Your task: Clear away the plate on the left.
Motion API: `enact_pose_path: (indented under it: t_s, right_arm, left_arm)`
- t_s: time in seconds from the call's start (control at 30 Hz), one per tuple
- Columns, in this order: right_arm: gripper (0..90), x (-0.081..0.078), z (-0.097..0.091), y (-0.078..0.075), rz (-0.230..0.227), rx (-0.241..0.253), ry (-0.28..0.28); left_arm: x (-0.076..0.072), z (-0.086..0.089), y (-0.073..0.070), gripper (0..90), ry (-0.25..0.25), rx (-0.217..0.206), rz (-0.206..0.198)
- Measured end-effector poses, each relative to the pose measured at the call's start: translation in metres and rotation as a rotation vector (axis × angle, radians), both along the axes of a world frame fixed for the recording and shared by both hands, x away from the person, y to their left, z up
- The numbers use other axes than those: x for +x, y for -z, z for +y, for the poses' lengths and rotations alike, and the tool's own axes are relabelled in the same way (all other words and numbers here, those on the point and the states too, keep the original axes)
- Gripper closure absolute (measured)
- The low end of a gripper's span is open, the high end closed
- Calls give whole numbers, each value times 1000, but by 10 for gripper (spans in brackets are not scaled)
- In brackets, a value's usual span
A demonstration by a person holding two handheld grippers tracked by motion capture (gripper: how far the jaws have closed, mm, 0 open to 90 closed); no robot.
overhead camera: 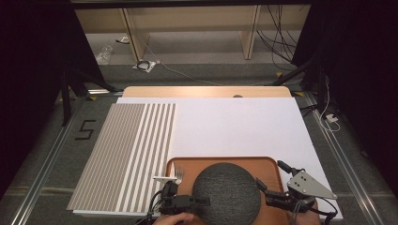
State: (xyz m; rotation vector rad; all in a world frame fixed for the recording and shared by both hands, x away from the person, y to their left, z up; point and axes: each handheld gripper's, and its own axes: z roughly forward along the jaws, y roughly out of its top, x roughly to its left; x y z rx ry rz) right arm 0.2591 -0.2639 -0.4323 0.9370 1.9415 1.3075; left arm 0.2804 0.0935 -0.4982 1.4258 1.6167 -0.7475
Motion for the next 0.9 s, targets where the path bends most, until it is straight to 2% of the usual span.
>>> enact_pose_path:
  t_s: [0.23, 0.33, 0.57, 0.9]
  right_arm:
    - [132, -1, 0, -1, 6, -10, 1]
    - [132, -1, 0, -1, 6, -10, 1]
    - [132, 0, 1, 0, -1, 2, -2]
    - [132, 1, 1, 0, 0, -1, -6]
  left_arm:
    - [5, 11, -8, 366, -25, 29, -62]
    - [8, 14, -10, 360, -27, 28, -66]
    - [13, 24, -18, 359, -60, 44, -115]
    - [21, 37, -33, 358, -53, 39, -210]
